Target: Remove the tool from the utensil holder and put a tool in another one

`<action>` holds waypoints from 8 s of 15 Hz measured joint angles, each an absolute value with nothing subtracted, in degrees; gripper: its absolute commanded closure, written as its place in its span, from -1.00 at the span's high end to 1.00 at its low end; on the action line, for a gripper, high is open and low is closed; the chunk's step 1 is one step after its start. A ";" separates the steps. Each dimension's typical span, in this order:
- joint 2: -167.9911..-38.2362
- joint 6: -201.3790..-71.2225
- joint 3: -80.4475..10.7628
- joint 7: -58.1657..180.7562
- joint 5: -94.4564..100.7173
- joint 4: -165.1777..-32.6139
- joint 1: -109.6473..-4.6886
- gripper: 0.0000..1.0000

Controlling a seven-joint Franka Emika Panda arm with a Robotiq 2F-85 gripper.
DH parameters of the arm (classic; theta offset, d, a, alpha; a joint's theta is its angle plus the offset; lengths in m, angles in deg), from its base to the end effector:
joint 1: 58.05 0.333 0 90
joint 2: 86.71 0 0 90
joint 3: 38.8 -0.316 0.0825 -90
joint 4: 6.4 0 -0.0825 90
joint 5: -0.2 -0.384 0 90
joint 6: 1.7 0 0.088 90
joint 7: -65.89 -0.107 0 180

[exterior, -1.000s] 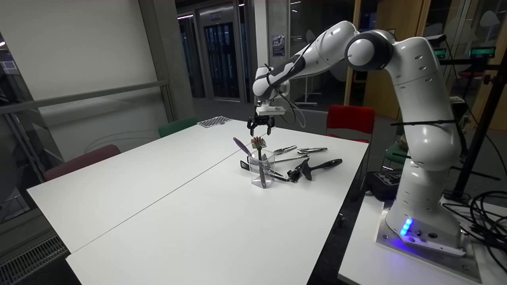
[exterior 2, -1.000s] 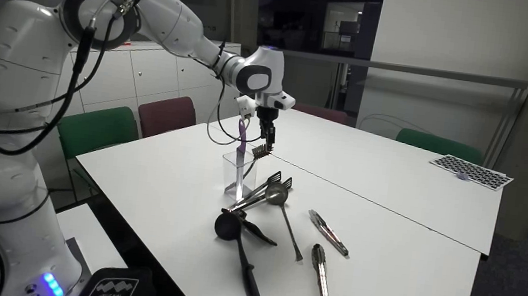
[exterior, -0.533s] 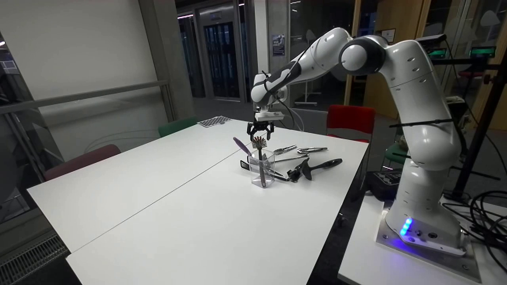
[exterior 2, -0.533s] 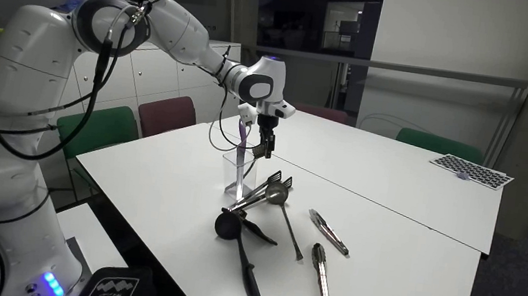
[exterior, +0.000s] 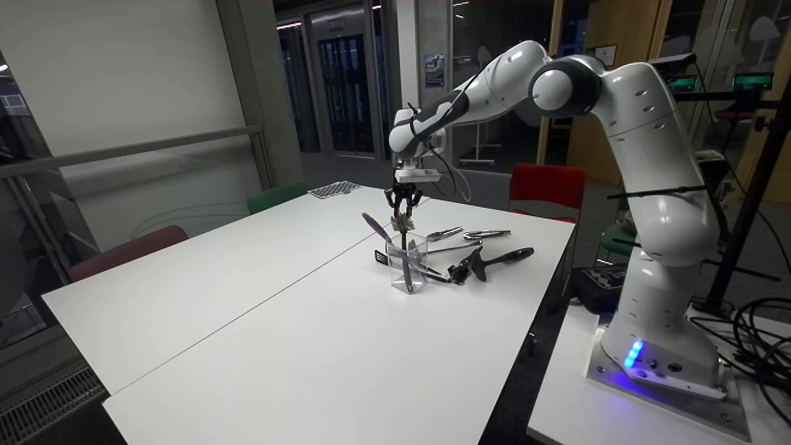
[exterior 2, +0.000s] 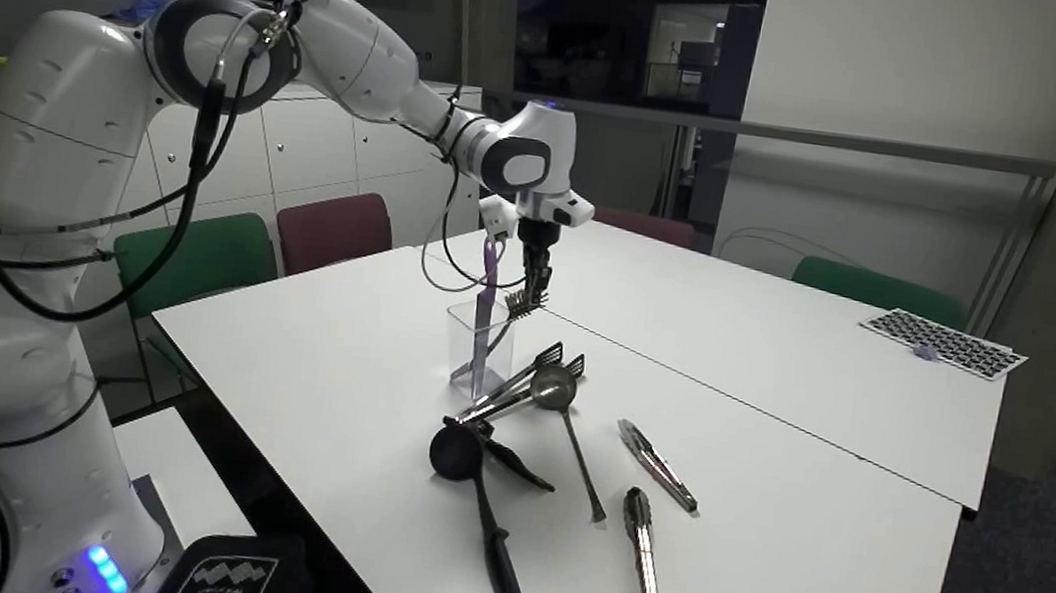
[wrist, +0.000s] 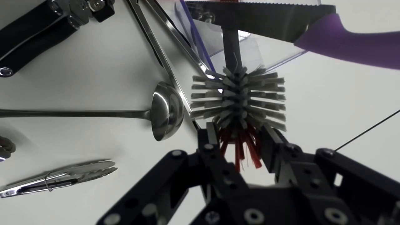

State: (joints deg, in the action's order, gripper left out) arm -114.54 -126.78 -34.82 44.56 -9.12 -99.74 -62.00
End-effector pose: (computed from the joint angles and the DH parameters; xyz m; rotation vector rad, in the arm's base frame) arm 0.6821 -0.0830 0.3459 -2.8977 0.8812 -0.0871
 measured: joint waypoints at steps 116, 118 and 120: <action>-129.62 -87.11 -25.72 43.35 -23.93 -80.98 -79.87 -0.98; -129.84 -87.11 -25.69 42.16 -22.26 -80.76 -79.36 -0.98; -129.89 -87.23 -25.42 40.27 -20.22 -80.64 -78.83 -0.98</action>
